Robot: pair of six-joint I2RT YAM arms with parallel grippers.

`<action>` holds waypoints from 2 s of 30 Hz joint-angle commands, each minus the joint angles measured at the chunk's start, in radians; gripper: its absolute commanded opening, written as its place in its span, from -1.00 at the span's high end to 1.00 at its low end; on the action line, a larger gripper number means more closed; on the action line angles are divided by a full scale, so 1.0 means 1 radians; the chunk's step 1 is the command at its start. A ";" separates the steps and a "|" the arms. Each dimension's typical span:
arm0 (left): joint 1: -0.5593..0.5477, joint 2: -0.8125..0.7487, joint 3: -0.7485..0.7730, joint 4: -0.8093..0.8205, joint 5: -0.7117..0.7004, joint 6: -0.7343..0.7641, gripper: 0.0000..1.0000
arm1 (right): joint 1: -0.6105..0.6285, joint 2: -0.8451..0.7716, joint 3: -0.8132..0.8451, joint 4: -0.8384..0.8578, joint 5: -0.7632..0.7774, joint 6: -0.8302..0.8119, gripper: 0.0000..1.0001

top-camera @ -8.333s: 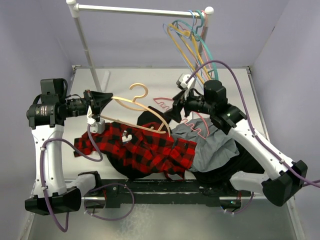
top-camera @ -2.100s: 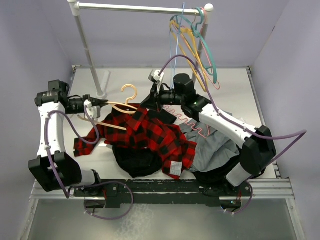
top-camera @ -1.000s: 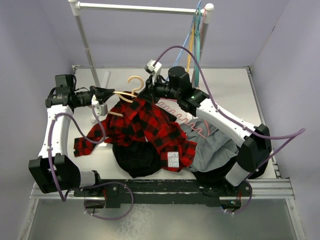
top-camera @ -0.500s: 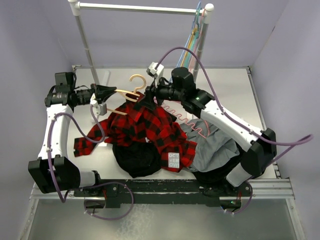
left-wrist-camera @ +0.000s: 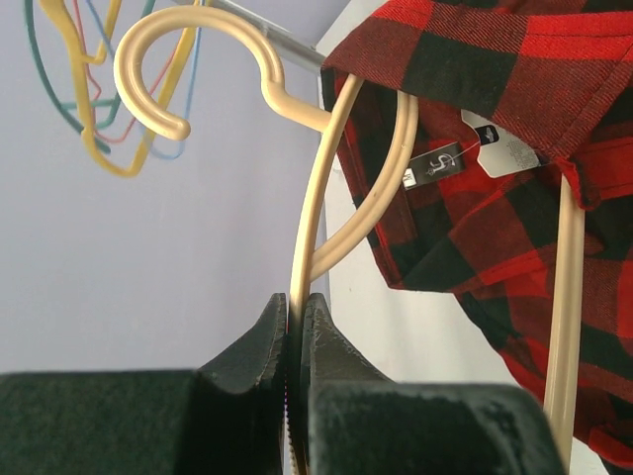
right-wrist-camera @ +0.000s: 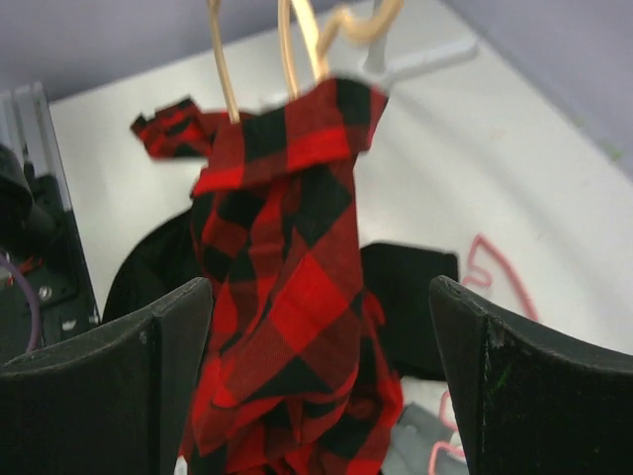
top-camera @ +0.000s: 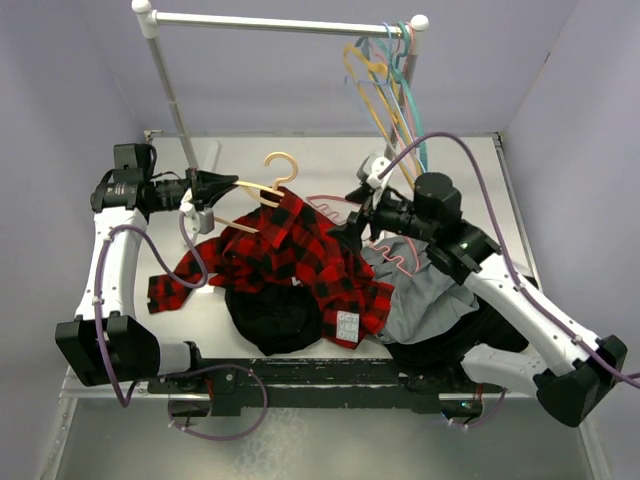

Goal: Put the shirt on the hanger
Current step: Hang the shirt on the hanger.

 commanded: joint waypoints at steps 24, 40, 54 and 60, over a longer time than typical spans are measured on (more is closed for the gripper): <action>-0.035 -0.025 0.067 -0.135 0.147 0.075 1.00 | 0.016 0.247 -0.001 0.175 -0.259 0.010 -0.29; 0.009 0.036 0.330 -0.513 0.392 0.019 -0.99 | 0.017 0.083 -0.367 0.491 -0.143 0.127 1.00; 0.335 0.160 0.725 -0.336 0.222 -1.355 -0.99 | 0.018 -0.152 -0.724 0.927 -0.227 -0.024 1.00; 0.338 -0.028 0.427 0.135 -0.054 -1.906 -0.99 | 0.017 -0.193 -0.752 0.975 -0.283 -0.054 1.00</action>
